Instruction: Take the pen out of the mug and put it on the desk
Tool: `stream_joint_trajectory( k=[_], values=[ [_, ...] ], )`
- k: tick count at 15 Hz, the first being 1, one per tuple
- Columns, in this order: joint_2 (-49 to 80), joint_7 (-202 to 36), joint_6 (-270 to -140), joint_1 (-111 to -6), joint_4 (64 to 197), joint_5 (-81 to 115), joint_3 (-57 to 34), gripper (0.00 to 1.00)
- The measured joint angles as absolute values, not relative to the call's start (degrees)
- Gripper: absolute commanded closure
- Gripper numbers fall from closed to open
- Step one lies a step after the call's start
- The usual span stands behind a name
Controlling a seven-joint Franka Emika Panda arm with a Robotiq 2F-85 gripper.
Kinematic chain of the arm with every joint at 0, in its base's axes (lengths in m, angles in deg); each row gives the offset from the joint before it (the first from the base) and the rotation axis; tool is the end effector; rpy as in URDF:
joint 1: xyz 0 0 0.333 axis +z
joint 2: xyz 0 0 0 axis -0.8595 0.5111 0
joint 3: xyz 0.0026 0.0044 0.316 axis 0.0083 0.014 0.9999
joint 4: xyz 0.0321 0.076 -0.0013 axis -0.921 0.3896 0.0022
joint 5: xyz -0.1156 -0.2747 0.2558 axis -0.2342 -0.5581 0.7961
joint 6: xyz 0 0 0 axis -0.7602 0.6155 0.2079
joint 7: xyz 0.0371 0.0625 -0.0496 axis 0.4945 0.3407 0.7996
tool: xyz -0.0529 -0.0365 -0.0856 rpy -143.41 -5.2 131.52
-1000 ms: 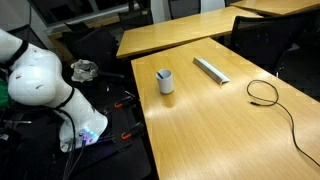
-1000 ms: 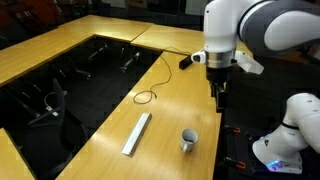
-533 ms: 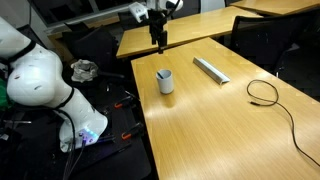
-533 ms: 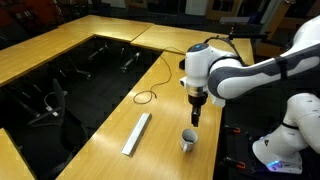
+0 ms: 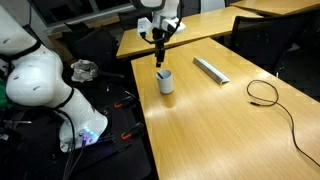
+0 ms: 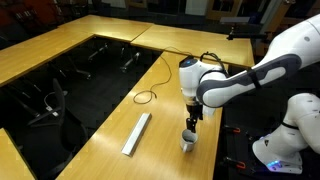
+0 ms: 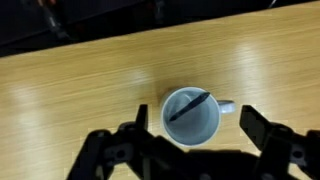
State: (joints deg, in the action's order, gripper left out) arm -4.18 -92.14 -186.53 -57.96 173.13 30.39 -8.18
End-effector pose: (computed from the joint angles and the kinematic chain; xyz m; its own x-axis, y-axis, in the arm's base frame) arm 0.4617 0.0181 0.3329 0.9058 -0.2956 -0.3034 -0.3296 -0.9418 -0.0664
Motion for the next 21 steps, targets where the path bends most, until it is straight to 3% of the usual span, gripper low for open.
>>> stream_joint_trajectory(
  k=[1,7,10,21],
  values=[
    [-4.13,-92.62,-187.37,-58.21,173.80,31.24,-8.29,0.28],
    [-2.33,-93.68,-194.50,-58.74,178.25,36.07,-8.37,0.75],
    [-0.02,-93.79,-197.66,-58.74,178.99,38.41,-8.37,0.76],
    [5.26,-93.98,-202.46,-58.69,178.36,45.24,-8.28,0.54]
  ],
)
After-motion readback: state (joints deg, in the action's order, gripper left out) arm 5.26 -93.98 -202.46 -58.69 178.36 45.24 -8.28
